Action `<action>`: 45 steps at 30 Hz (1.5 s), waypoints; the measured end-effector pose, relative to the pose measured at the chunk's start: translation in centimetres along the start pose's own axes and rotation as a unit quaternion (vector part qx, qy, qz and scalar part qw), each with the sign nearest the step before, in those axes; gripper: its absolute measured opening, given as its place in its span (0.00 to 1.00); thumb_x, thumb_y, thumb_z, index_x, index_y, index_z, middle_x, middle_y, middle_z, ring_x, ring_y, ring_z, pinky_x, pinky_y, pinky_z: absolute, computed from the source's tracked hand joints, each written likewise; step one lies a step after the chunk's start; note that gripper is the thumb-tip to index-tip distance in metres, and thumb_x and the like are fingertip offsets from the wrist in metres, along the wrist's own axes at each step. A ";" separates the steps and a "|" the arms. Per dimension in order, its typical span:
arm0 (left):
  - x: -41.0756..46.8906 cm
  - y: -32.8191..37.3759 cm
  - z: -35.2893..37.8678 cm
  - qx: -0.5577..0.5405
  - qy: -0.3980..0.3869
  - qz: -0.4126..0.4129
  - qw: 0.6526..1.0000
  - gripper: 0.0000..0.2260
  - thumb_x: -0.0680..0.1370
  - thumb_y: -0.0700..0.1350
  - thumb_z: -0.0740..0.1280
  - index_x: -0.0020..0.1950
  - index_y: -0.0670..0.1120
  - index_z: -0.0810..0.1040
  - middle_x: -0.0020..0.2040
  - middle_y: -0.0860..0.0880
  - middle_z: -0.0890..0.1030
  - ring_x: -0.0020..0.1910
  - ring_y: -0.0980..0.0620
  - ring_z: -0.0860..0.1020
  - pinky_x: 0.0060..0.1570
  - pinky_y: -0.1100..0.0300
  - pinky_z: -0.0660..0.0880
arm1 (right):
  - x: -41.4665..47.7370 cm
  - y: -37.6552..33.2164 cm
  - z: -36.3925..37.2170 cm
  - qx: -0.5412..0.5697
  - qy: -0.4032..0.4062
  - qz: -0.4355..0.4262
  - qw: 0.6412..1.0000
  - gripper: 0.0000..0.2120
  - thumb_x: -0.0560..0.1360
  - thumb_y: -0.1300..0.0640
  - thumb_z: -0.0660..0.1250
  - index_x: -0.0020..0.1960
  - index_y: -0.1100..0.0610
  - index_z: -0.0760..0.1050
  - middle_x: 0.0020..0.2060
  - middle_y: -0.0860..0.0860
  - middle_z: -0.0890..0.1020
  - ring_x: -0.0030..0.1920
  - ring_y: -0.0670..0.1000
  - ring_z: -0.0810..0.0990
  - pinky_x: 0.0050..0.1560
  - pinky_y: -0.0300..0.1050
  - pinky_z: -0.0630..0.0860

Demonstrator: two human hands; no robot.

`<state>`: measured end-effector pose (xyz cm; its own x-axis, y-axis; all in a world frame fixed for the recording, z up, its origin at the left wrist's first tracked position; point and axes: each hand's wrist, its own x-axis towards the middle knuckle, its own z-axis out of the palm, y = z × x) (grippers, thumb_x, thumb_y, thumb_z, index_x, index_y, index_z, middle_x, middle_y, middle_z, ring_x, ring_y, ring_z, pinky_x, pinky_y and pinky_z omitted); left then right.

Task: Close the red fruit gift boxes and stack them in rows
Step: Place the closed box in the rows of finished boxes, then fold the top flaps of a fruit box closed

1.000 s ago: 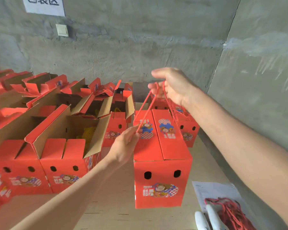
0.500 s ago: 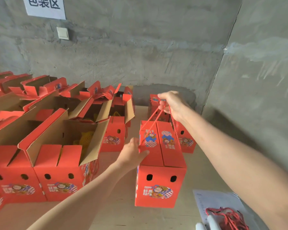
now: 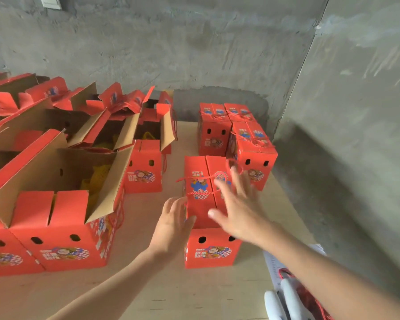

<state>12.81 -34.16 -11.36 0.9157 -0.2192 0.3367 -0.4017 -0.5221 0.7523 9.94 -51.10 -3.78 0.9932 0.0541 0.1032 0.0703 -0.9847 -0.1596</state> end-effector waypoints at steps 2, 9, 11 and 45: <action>-0.8 0.0 0.0 0.031 0.014 0.087 0.996 0.14 0.75 0.36 0.67 0.61 0.41 0.77 0.59 0.47 0.73 0.59 0.54 0.71 0.60 0.67 0.65 | -1.5 0.0 3.6 -0.001 -0.038 -0.050 0.998 0.33 0.77 0.46 0.60 0.76 0.46 0.47 0.76 0.54 0.36 0.75 0.61 0.36 0.73 0.57 0.41; 1.5 -0.7 0.2 0.102 -0.032 0.185 0.977 0.06 0.67 0.33 0.74 0.42 0.40 0.84 0.44 0.45 0.83 0.43 0.48 0.82 0.48 0.65 0.71 | -0.2 1.3 7.9 -0.037 0.028 -0.108 0.993 0.26 0.73 0.52 0.71 0.69 0.51 0.70 0.68 0.60 0.71 0.67 0.68 0.68 0.59 0.65 0.70; 3.2 -0.6 0.6 0.097 -0.057 0.140 0.984 0.05 0.71 0.34 0.72 0.45 0.40 0.83 0.46 0.46 0.82 0.46 0.47 0.81 0.49 0.64 0.71 | 1.5 2.1 8.4 -0.039 0.050 -0.103 0.993 0.27 0.70 0.53 0.74 0.67 0.52 0.73 0.66 0.60 0.73 0.65 0.68 0.71 0.56 0.64 0.73; 9.0 -2.9 -16.8 0.216 0.042 -0.099 0.970 0.09 0.78 0.41 0.65 0.56 0.47 0.81 0.53 0.51 0.81 0.51 0.54 0.79 0.53 0.59 0.76 | 13.7 -7.1 10.5 0.161 -0.084 -0.140 0.973 0.28 0.77 0.53 0.63 0.73 0.59 0.59 0.70 0.56 0.65 0.70 0.55 0.65 0.69 0.45 0.63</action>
<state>22.04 -20.76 -0.98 0.9633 -0.0209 0.2678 -0.1589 -0.8481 0.5054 24.02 -41.66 -11.55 0.9299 0.3667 0.0288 0.3397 -0.8259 -0.4501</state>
